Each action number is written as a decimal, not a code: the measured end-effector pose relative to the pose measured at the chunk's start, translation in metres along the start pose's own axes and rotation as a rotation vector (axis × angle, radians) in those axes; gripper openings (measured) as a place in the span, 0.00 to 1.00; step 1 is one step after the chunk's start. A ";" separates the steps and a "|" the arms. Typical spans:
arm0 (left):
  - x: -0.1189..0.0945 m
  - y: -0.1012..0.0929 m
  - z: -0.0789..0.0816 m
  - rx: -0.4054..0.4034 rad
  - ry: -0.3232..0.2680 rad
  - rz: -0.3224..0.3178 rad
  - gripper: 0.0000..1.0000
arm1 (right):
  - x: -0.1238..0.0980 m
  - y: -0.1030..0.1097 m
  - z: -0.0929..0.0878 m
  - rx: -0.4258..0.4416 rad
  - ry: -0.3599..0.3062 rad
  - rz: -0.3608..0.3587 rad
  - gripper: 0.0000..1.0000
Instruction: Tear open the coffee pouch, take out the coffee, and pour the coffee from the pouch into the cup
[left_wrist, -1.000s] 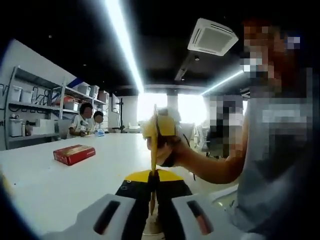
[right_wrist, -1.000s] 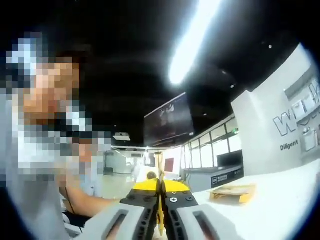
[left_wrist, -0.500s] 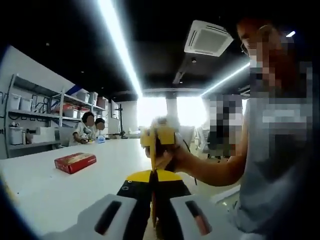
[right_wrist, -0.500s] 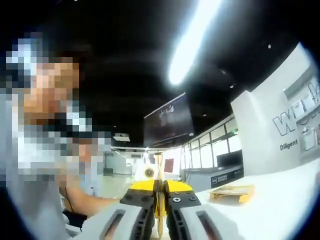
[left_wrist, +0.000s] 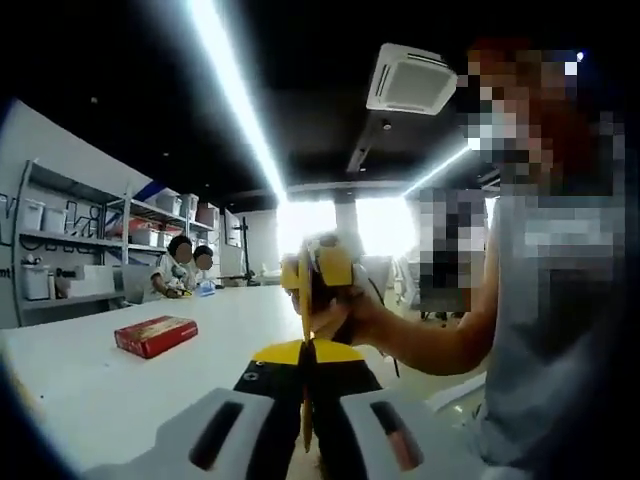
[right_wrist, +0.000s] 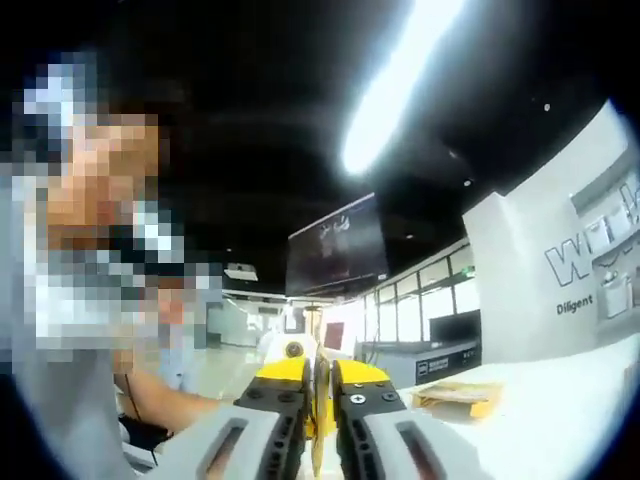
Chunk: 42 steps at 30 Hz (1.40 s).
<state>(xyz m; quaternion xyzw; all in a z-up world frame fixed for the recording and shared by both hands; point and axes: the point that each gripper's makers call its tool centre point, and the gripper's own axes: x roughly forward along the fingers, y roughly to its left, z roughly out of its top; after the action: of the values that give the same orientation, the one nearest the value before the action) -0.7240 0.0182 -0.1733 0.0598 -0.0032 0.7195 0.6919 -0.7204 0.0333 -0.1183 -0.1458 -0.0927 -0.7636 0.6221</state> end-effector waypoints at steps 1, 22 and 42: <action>0.000 0.000 -0.001 -0.002 0.001 0.001 0.04 | 0.000 0.000 0.000 0.000 -0.001 0.001 0.03; 0.001 0.002 -0.001 -0.032 -0.014 0.003 0.15 | -0.002 0.001 0.000 0.030 -0.018 -0.001 0.03; -0.017 0.026 0.009 -0.084 -0.041 0.202 0.04 | -0.014 -0.007 0.001 0.008 -0.062 -0.055 0.24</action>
<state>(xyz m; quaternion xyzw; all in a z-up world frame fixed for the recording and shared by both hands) -0.7482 -0.0007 -0.1638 0.0449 -0.0535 0.7834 0.6175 -0.7249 0.0477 -0.1219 -0.1642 -0.1193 -0.7752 0.5982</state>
